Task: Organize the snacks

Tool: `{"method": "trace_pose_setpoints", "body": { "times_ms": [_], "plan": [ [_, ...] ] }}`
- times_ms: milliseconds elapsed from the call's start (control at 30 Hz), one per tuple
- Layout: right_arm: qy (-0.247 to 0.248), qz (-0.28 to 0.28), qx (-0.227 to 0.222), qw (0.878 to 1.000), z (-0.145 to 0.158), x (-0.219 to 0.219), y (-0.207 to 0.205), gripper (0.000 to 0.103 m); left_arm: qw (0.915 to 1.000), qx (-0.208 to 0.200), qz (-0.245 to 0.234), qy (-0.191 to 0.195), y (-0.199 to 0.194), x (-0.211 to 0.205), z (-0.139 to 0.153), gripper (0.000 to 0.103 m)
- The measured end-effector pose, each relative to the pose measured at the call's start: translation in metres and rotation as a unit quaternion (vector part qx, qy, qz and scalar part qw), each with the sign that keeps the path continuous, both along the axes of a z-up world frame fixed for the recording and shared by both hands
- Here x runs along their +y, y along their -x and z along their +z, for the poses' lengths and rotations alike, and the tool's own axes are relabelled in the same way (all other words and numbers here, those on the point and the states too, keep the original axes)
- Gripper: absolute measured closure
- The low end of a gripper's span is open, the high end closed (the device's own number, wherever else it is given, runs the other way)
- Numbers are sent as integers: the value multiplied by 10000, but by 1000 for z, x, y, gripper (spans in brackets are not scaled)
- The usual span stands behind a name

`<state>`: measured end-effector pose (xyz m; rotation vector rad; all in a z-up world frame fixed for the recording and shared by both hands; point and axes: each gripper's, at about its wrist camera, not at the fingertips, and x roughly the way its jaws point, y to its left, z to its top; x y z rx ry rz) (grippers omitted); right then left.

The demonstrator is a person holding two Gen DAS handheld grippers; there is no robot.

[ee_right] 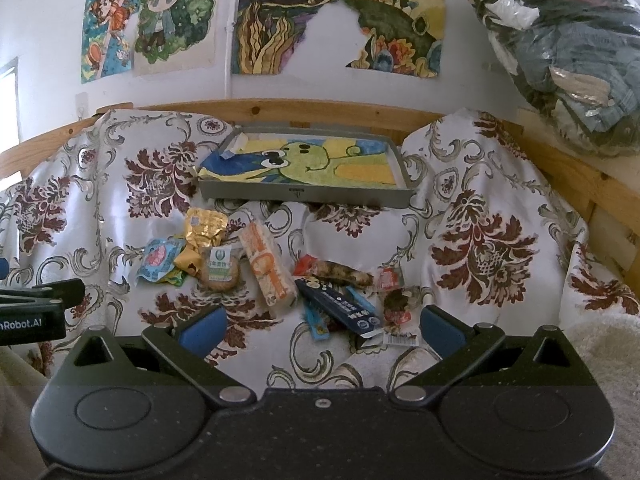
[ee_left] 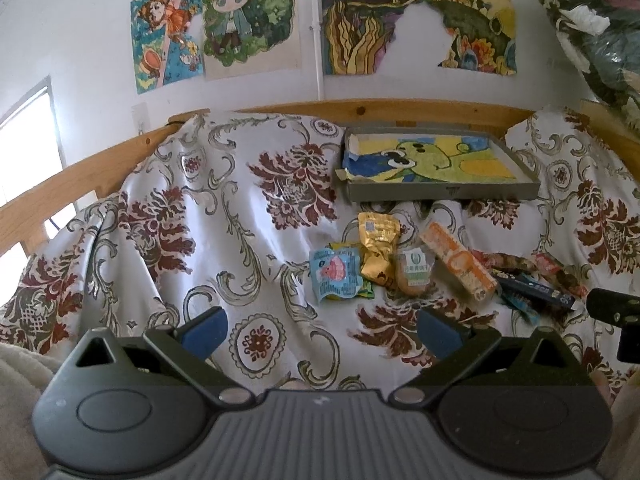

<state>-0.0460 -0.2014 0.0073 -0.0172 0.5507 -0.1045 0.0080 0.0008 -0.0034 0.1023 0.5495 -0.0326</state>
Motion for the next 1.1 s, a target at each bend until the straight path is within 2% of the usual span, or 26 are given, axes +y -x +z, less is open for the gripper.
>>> {"method": "trace_pose_setpoints", "body": {
  "times_ms": [233,400,567,700,800,933,1100],
  "plan": [
    [27,155,8,9999,5,1,-14,1,9997,220,-43,83,-18,1,4,0],
    [7,276,-142,9995,12,1,-20,1,9997,202,-107,115,-39,2,12,0],
    [-180,433,-280,9985,19,-4,-31,1,9991,228,-174,328,-63,3,20,0],
    [-354,771,-480,9952,28,-8,-37,1,9985,299,-318,333,-85,2,21,0],
    [-121,883,-550,9945,33,-9,-44,1,9982,331,-405,281,-98,1,19,0],
    [114,883,-484,9949,37,-15,-61,1,9974,401,-519,295,-114,2,15,0],
    [-30,1181,-197,9928,31,-21,-90,1,9964,575,-597,184,-131,3,3,0]
  ]
}}
